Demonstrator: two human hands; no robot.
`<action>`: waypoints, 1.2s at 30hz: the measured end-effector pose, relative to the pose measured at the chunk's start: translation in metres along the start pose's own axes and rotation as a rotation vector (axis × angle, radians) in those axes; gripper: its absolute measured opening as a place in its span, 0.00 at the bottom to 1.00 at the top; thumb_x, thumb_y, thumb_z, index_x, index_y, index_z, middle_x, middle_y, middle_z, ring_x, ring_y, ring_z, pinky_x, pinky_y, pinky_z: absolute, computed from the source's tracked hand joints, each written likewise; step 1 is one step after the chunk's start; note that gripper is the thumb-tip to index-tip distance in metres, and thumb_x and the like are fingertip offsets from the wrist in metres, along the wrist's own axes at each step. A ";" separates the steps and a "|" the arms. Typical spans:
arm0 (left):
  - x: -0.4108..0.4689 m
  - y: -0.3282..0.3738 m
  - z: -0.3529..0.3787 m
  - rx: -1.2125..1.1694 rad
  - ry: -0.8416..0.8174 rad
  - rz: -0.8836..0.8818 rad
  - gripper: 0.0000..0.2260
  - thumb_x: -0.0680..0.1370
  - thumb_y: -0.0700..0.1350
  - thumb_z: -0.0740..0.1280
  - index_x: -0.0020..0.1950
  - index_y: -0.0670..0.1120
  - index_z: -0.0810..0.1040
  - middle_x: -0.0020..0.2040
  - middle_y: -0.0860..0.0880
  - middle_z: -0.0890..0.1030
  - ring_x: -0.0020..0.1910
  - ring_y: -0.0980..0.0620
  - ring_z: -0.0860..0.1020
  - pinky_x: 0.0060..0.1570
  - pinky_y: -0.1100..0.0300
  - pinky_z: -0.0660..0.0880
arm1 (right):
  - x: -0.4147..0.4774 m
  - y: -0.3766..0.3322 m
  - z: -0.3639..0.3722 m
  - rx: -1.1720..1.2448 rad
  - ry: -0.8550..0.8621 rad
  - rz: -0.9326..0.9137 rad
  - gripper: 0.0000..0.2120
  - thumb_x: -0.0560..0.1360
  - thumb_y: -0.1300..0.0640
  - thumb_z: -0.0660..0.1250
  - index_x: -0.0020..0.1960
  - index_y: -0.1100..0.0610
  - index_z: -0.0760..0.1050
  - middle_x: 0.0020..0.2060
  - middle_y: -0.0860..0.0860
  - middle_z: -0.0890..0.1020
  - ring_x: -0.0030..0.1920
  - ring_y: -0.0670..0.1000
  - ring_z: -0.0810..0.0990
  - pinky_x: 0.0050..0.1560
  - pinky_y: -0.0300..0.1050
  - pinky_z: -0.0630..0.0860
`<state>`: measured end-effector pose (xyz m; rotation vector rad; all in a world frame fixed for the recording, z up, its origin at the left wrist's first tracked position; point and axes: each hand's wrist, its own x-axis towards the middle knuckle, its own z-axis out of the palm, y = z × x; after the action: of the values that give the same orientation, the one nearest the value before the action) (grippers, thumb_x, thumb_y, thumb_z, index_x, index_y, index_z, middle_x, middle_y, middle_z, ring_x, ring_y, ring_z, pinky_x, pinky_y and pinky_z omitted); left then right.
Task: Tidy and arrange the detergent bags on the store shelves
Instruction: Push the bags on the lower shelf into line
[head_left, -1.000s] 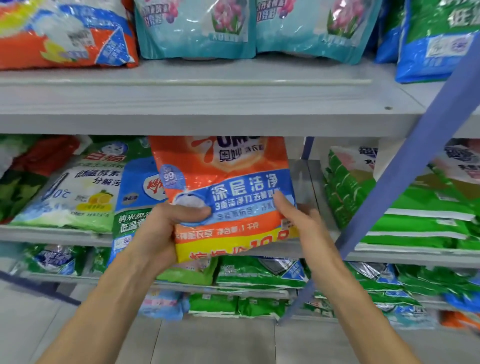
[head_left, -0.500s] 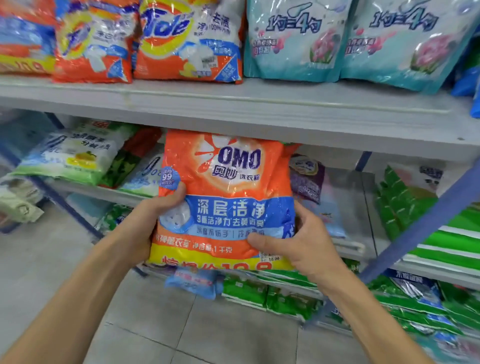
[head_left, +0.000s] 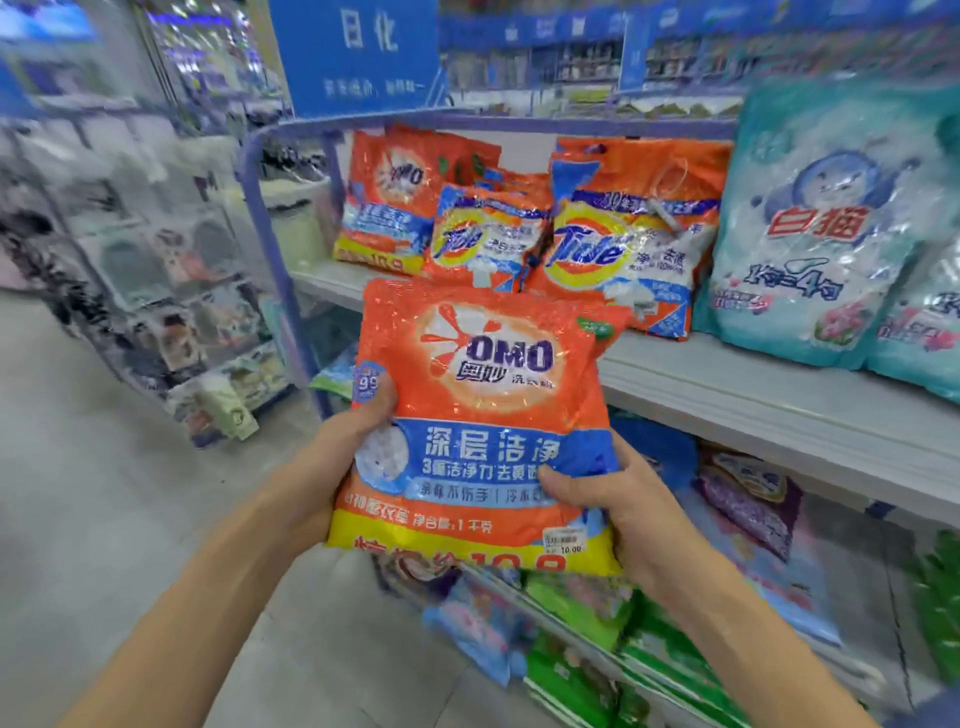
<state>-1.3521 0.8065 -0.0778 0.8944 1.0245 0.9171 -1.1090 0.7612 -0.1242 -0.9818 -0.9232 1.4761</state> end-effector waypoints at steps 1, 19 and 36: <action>0.003 0.011 -0.008 0.007 0.020 0.035 0.24 0.71 0.60 0.67 0.57 0.44 0.84 0.55 0.38 0.86 0.45 0.41 0.87 0.42 0.45 0.85 | 0.007 -0.003 0.012 0.005 0.013 0.005 0.25 0.57 0.70 0.80 0.52 0.58 0.80 0.45 0.59 0.88 0.41 0.60 0.87 0.40 0.53 0.84; 0.103 0.139 -0.146 0.030 0.047 0.200 0.15 0.78 0.52 0.70 0.59 0.44 0.81 0.50 0.41 0.87 0.44 0.42 0.87 0.45 0.46 0.85 | 0.146 -0.038 0.176 -0.052 0.252 -0.121 0.13 0.76 0.53 0.72 0.58 0.56 0.80 0.47 0.56 0.88 0.42 0.57 0.88 0.39 0.50 0.84; 0.284 0.250 -0.173 0.237 0.181 0.630 0.10 0.86 0.45 0.60 0.66 0.45 0.76 0.52 0.51 0.86 0.44 0.56 0.86 0.38 0.63 0.82 | 0.352 -0.101 0.198 -0.128 0.298 -0.287 0.04 0.80 0.57 0.69 0.53 0.55 0.81 0.44 0.53 0.89 0.43 0.54 0.88 0.50 0.52 0.83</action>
<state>-1.4942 1.1849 0.0213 1.3954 1.0347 1.4411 -1.2843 1.1148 0.0070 -1.0780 -0.9044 1.0094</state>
